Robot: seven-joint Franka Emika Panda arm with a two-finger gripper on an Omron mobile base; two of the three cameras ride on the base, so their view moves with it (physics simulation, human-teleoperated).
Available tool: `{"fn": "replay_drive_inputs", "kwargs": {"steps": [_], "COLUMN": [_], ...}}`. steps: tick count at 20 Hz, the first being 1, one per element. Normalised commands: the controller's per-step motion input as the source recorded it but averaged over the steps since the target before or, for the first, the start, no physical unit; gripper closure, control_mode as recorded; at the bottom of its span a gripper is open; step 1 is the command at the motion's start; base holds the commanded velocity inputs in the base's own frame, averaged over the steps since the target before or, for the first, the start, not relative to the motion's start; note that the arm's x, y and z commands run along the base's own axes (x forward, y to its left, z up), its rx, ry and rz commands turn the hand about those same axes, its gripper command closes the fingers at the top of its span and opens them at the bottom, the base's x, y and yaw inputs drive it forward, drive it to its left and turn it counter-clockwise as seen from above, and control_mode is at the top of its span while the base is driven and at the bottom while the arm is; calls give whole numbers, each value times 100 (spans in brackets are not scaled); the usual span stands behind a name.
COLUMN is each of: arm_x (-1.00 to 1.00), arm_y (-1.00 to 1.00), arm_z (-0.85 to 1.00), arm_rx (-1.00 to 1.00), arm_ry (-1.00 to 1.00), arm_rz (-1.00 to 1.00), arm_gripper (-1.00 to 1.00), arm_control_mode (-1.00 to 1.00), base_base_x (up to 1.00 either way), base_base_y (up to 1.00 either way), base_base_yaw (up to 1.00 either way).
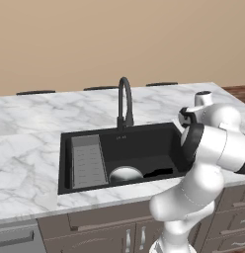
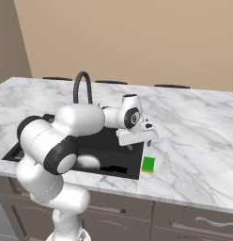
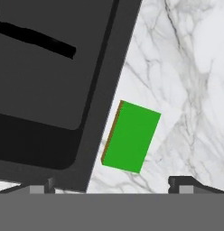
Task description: Pick the pan and sponge and place them into the sink. Then turn on the water.
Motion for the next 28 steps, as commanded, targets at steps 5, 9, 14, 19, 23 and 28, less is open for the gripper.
{"fn": "replay_drive_inputs", "kwargs": {"steps": [5, 9, 14, 19, 23, 28], "arm_x": [-3, -2, -3, -3, -4, -6], "arm_y": [-9, -8, -4, 0, -3, -6], "arm_z": [-5, -9, -14, -14, -12, -11], "arm_rx": [5, 3, 2, 0, 1, 2], "arm_ry": [0, 0, 0, -1, -1, -1], "arm_rz": [-2, -1, -1, -1, -1, -1], "arm_gripper": [-100, -100, -100, -100, -100, -100], "arm_control_mode": [-100, -100, -100, -100, -100, -100], "base_base_x": [0, 0, 0, 0, 0, 0], "base_base_y": [0, 0, 0, 0, 0, 0], "base_base_yaw": [0, 0, 0, 0, 0, 0]}}
